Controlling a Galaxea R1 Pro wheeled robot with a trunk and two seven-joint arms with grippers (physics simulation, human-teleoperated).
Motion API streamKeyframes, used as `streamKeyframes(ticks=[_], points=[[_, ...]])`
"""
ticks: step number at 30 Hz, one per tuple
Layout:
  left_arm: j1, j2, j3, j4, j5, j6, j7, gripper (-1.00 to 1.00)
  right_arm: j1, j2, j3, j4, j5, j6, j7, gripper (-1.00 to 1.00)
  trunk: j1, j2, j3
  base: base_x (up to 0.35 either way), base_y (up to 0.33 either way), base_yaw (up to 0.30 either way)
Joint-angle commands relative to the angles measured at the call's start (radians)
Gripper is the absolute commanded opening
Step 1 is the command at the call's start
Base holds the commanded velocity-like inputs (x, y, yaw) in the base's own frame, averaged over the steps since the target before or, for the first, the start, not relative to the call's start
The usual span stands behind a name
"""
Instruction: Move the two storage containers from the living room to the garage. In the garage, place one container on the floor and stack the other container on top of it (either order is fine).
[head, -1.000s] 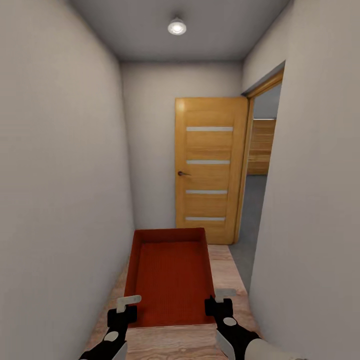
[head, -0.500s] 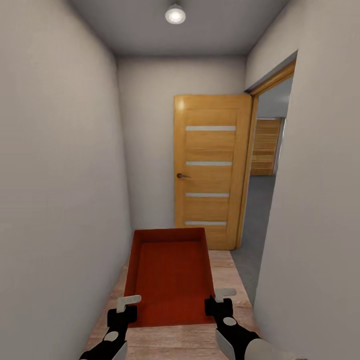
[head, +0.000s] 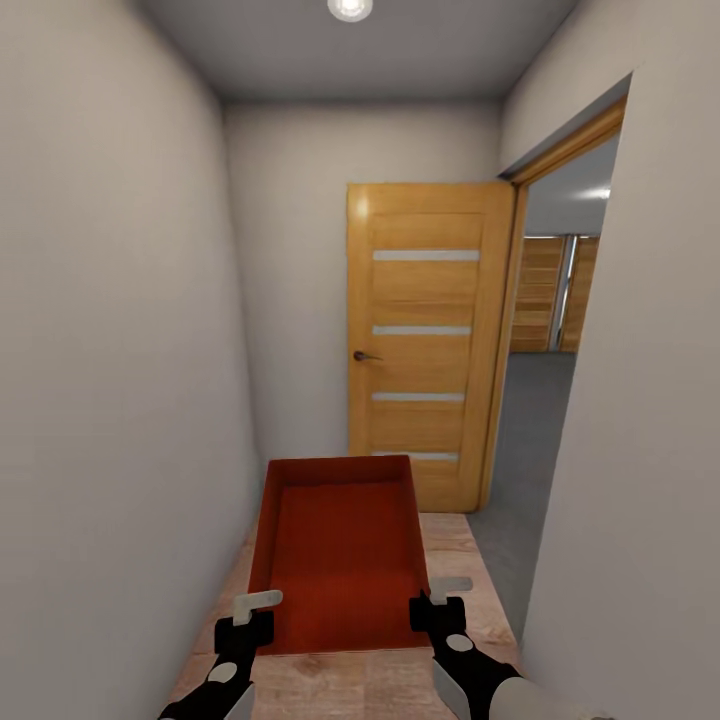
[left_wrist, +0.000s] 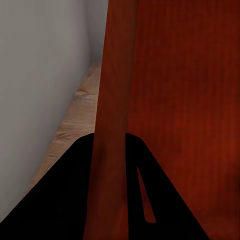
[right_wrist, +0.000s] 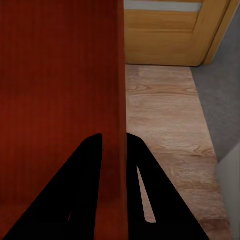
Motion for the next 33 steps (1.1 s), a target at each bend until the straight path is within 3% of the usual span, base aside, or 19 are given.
streamKeyframes(ticks=[1, 33], points=[[-0.001, -0.001, 0.026, 0.000, -0.014, 0.002, -0.001, -1.00, 0.000, 0.001, -0.019, -0.001, 0.002, 0.001, 0.007, -1.00, 0.001, -0.001, -0.001, 0.322, 0.000, 0.000], [-0.001, -0.001, 0.025, -0.002, -0.014, 0.001, -0.001, -1.00, -0.001, 0.001, -0.019, -0.001, 0.001, 0.001, 0.007, -1.00, 0.001, -0.001, -0.001, 0.322, 0.000, 0.000]])
